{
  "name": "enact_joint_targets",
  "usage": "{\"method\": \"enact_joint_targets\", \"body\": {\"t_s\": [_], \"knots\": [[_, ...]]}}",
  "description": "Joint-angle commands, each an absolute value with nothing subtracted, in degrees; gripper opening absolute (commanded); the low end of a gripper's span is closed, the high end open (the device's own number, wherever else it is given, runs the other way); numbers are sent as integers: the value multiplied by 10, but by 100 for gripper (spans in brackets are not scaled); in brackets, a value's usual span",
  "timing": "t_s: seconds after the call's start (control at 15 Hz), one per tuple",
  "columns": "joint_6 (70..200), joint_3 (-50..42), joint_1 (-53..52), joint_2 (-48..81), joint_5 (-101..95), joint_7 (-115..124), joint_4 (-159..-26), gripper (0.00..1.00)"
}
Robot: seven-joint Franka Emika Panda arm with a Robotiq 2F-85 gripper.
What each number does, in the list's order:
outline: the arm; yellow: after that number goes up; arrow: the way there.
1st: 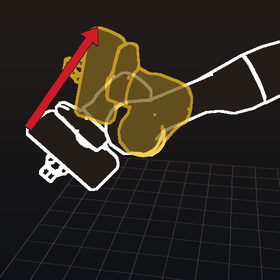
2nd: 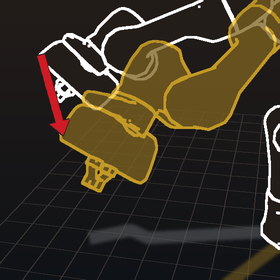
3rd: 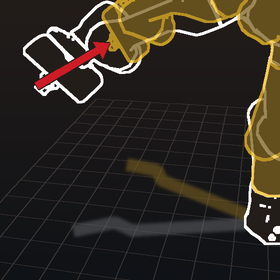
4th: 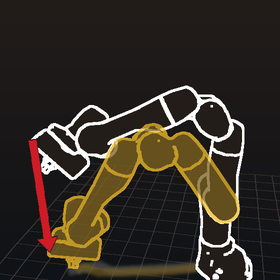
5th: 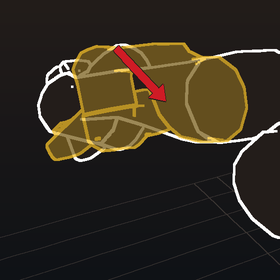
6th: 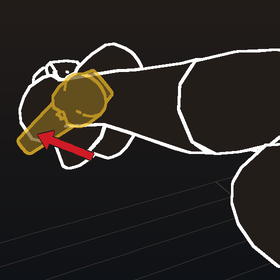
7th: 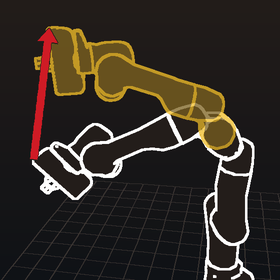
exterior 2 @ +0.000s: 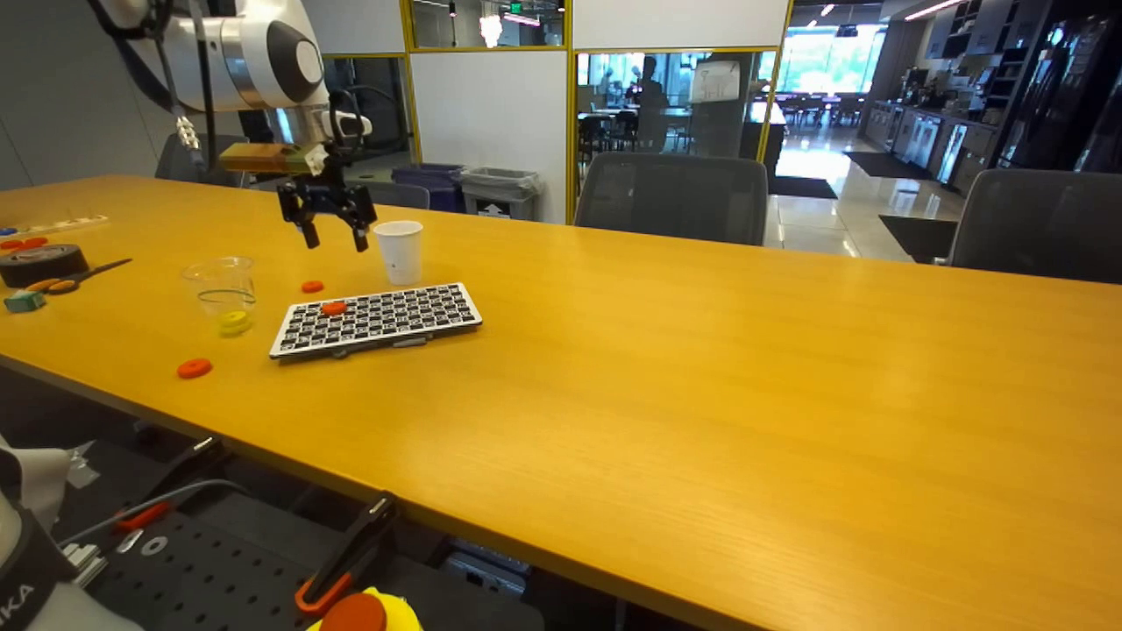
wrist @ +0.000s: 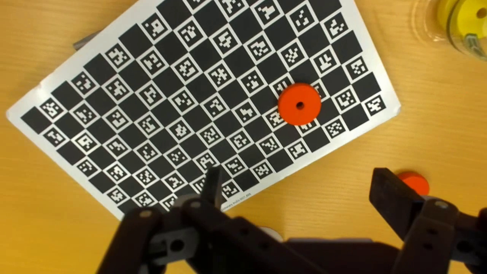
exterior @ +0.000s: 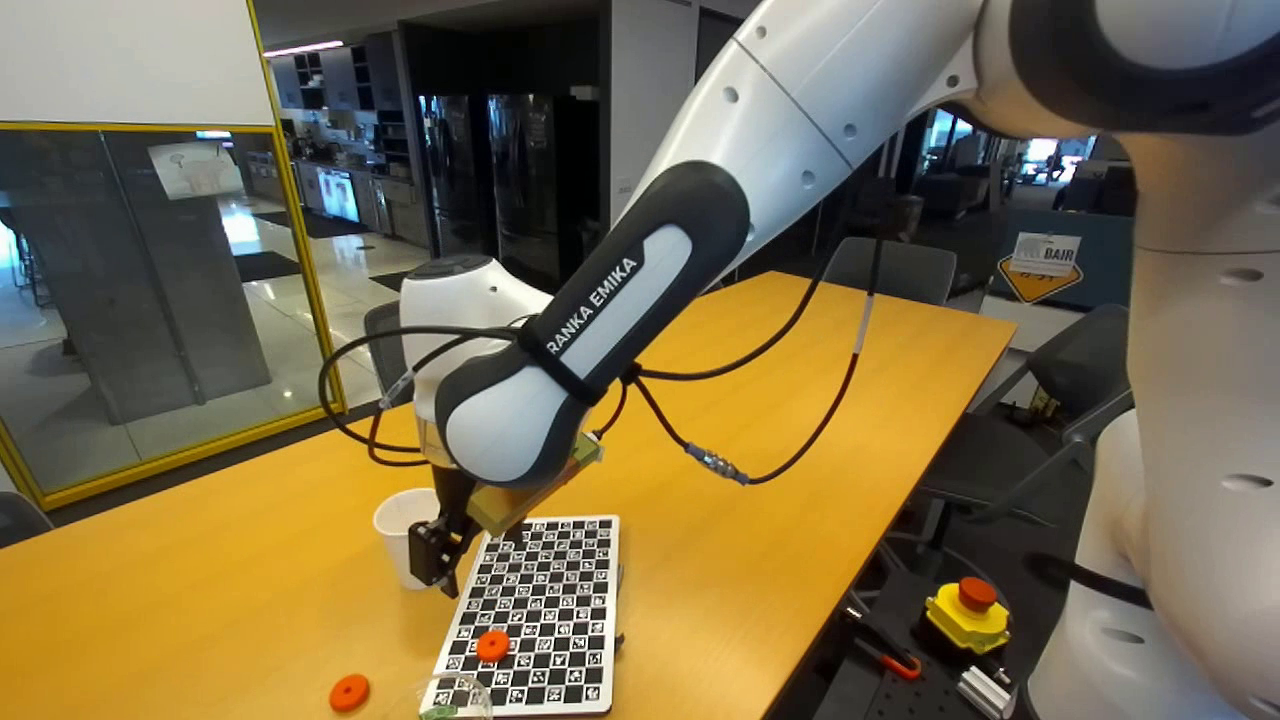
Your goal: Put the yellow rings in the clear cup and the orange rings in the white cups
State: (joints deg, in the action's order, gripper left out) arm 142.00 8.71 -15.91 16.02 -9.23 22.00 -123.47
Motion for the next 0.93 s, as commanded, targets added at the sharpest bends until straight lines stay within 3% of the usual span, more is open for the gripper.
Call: {"method": "enact_joint_targets", "body": {"t_s": [0.0, 0.87], "knots": [[1406, 76, -172, 210, -87, 246, -1199, 100], [1425, 64, -210, 265, -83, 296, -1202, 100]]}}
